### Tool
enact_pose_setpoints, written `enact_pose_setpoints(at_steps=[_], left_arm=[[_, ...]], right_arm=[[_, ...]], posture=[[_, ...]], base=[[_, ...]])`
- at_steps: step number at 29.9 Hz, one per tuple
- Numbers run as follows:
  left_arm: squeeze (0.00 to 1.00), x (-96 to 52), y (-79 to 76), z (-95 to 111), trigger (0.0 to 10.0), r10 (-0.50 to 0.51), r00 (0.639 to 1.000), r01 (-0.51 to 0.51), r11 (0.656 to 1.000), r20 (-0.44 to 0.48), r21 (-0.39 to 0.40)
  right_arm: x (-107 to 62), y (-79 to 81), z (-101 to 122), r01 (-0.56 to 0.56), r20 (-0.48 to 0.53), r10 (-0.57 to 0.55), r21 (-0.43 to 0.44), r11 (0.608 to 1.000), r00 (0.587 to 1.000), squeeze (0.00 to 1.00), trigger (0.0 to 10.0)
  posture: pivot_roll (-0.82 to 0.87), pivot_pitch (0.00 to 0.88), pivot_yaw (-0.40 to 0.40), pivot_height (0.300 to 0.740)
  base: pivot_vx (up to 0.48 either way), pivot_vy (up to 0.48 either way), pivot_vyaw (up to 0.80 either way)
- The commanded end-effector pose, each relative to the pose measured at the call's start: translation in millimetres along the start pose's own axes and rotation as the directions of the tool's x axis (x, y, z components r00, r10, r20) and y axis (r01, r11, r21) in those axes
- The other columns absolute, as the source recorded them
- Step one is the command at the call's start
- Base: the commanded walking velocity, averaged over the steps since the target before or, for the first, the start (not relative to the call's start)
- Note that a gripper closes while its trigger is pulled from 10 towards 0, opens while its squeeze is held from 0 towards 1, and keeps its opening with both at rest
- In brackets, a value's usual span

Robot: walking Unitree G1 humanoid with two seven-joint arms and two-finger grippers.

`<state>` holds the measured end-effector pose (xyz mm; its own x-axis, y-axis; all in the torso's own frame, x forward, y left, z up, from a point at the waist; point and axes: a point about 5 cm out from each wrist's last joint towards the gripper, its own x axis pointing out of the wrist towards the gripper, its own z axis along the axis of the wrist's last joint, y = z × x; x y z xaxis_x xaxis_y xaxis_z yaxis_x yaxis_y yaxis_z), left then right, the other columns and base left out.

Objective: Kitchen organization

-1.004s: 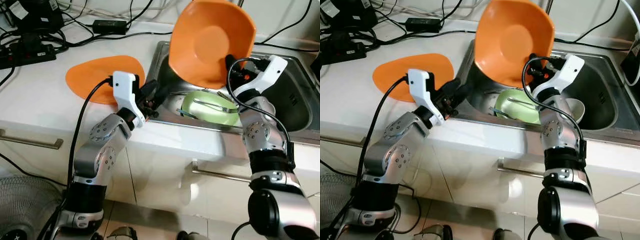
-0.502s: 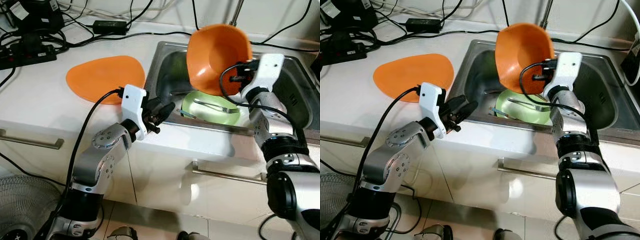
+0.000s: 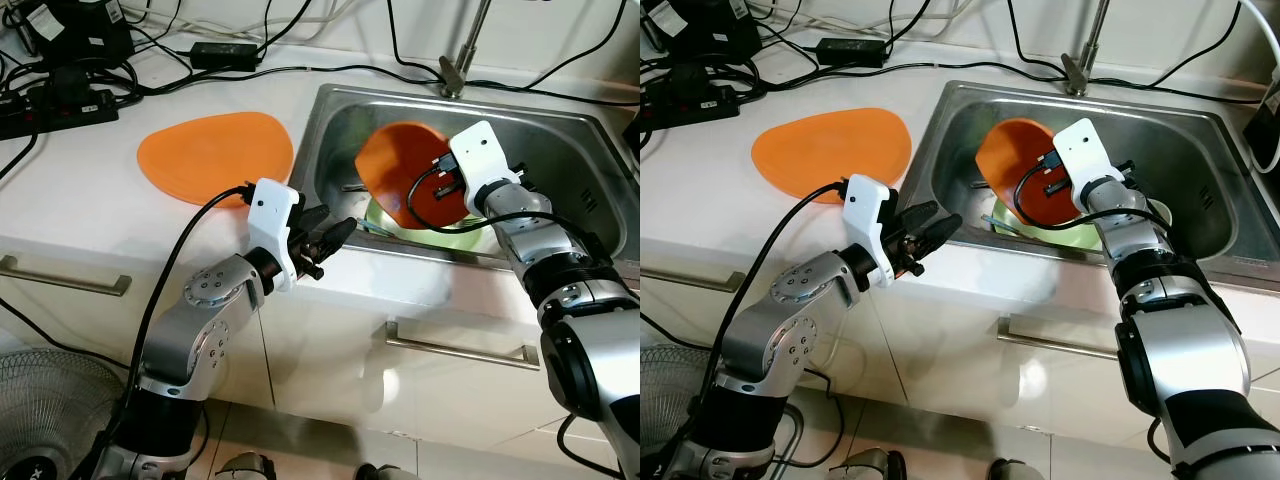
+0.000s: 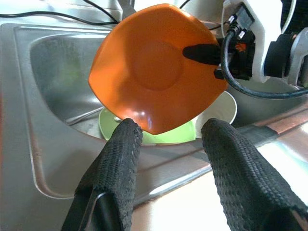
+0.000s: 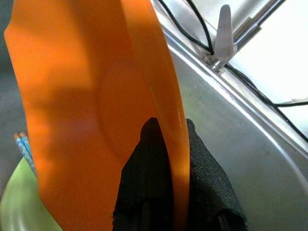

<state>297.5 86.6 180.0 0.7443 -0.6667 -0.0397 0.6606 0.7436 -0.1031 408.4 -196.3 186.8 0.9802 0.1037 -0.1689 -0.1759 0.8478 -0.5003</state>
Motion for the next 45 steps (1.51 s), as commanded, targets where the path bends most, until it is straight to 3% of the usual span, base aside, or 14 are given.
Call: enact_pose_setpoints(at_steps=[1,8,17,18,19,20,30,32,33,34,35,39,45], left_arm=[[0.00,-1.5,-3.8,1,10.0,-0.020,1.000,0.021,1.000,-0.006,0.006],[0.00,-3.3,-5.1,0,10.0,-0.026,1.000,0.026,1.000,-0.013,0.002],[0.00,-4.8,-4.1,0,10.0,-0.020,1.000,0.021,1.000,-0.018,0.001],[0.00,-4.8,-4.1,0,10.0,-0.020,1.000,0.020,1.000,-0.019,0.001],[0.00,-4.9,-4.1,0,10.0,-0.021,1.000,0.021,1.000,-0.019,0.000],[0.00,-4.9,-4.0,0,10.0,-0.021,1.000,0.021,1.000,-0.019,-0.001],[0.00,-5.7,-4.5,0,10.0,-0.017,1.000,0.017,1.000,-0.020,-0.005],[0.00,-6.0,-4.5,-1,10.0,-0.017,1.000,0.016,1.000,-0.021,-0.005],[0.00,-6.1,-4.4,-1,10.0,-0.016,1.000,0.016,1.000,-0.022,-0.005],[0.00,-6.1,-4.3,-1,10.0,-0.016,1.000,0.016,1.000,-0.022,-0.005],[0.00,-6.1,-4.4,-1,10.0,-0.016,1.000,0.016,1.000,-0.023,-0.005],[0.00,-6.2,-4.3,-2,10.0,-0.015,1.000,0.014,1.000,-0.023,-0.007],[0.00,-5.8,-1.7,-1,10.0,0.013,1.000,-0.013,1.000,-0.008,0.002]], right_arm=[[1.3,-4.1,7,0.004,-0.003,-0.004,-0.003,1.000,1.000,0.00,10.0],[1.7,3.9,-2,-0.039,-0.065,0.045,0.100,0.994,0.997,0.00,10.0],[2.5,11.0,-5,-0.059,-0.092,0.072,0.137,0.989,0.993,0.00,10.0],[2.5,11.4,-5,-0.061,-0.094,0.075,0.142,0.988,0.993,0.07,10.0],[2.5,11.8,-5,-0.063,-0.095,0.078,0.150,0.987,0.992,0.33,10.0],[2.4,12.2,-6,-0.063,-0.101,0.080,0.155,0.986,0.992,0.79,10.0],[1.6,17.9,-13,-0.082,-0.130,0.102,0.148,0.986,0.986,0.86,10.0],[1.7,18.1,-12,-0.081,-0.127,0.100,0.149,0.985,0.987,0.85,10.0],[1.7,17.9,-12,-0.079,-0.125,0.097,0.148,0.986,0.987,0.78,10.0],[1.8,17.8,-12,-0.077,-0.122,0.095,0.148,0.986,0.988,0.42,10.0],[1.9,17.5,-11,-0.071,-0.116,0.089,0.150,0.986,0.989,0.00,10.0],[2.4,13.8,-6,-0.040,-0.076,0.053,0.165,0.986,0.996,0.00,10.0],[3.5,4.2,19,-0.007,0.104,-0.017,0.229,0.973,0.994,0.00,10.0]], posture=[[0.03,0.057,-0.015,0.740],[0.04,0.062,-0.017,0.740],[0.04,0.062,-0.017,0.740],[0.04,0.062,-0.017,0.740],[0.04,0.061,-0.017,0.740],[0.04,0.061,-0.017,0.740],[0.05,0.065,-0.021,0.740],[0.05,0.065,-0.020,0.740],[0.05,0.066,-0.021,0.740],[0.05,0.066,-0.021,0.740],[0.05,0.066,-0.020,0.740],[0.05,0.068,-0.021,0.740],[0.04,0.072,-0.019,0.740]], base=[[0.000,0.000,0.00],[0.000,0.000,0.00],[0.000,0.000,0.00],[0.000,0.000,0.00],[0.000,0.000,0.00],[0.000,0.000,0.00],[0.000,0.000,0.00],[0.000,0.000,0.00],[0.000,0.000,0.00],[0.000,0.000,0.00],[0.000,0.000,0.00],[0.000,0.000,0.00],[0.000,0.000,0.00]])
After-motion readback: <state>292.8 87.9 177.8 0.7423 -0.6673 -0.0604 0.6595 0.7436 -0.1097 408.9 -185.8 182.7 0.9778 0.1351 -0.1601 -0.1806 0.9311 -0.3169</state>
